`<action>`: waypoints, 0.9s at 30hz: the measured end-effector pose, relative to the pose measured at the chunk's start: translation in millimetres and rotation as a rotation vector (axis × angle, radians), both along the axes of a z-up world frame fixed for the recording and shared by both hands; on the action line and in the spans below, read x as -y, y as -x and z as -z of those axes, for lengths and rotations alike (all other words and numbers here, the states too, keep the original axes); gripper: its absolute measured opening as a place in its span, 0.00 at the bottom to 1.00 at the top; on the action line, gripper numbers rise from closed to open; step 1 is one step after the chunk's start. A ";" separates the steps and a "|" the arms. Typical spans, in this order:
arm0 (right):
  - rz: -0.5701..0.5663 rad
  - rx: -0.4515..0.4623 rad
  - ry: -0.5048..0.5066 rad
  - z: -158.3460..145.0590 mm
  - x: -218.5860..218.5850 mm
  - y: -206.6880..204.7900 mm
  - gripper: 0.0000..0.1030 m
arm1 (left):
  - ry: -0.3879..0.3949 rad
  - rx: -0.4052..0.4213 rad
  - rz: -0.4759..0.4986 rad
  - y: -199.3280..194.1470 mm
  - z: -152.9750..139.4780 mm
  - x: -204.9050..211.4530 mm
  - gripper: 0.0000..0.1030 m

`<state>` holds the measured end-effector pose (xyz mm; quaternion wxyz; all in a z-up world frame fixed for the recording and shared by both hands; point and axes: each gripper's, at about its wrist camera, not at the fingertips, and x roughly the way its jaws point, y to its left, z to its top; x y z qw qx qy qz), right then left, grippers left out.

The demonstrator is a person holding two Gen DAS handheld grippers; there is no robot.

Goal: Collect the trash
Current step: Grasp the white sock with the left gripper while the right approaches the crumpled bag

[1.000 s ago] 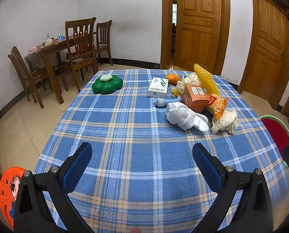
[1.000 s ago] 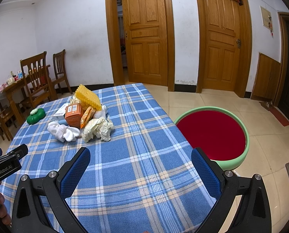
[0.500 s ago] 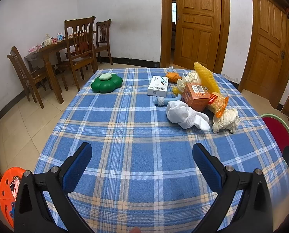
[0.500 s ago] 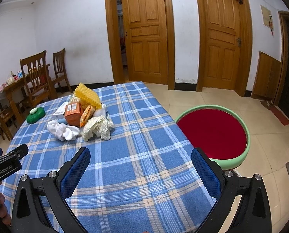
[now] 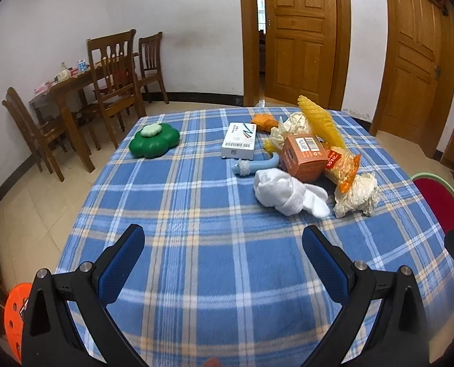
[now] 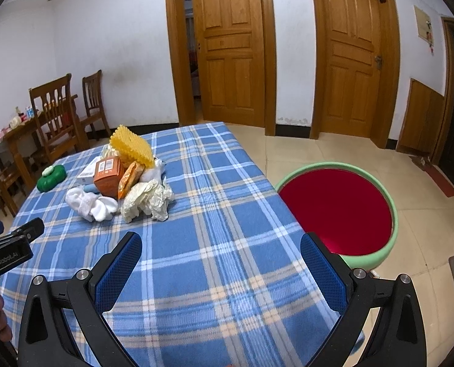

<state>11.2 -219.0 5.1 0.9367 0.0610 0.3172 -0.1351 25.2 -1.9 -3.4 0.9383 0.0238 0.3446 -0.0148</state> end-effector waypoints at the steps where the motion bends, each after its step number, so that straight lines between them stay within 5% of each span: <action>1: -0.002 -0.003 0.003 -0.3 1.0 -2.8 1.00 | 0.003 -0.007 0.006 -4.9 -0.2 0.8 0.99; 12: -0.037 -0.045 0.001 -1.2 9.1 -34.5 1.00 | 0.030 -0.097 0.064 -54.8 10.1 22.3 0.98; 18: -0.055 -0.072 -0.018 1.3 12.5 -51.1 1.00 | 0.028 -0.131 0.081 -73.9 17.5 34.2 0.88; 21: -0.064 -0.083 -0.032 3.2 13.1 -59.1 1.00 | 0.046 -0.154 0.104 -80.7 21.7 37.0 0.79; 25: -0.073 -0.095 -0.046 6.5 12.6 -68.2 1.00 | 0.105 -0.195 0.160 -87.8 29.4 39.2 0.48; 27: -0.080 -0.101 -0.047 7.9 11.4 -72.1 1.00 | 0.118 -0.198 0.169 -88.7 31.1 38.1 0.43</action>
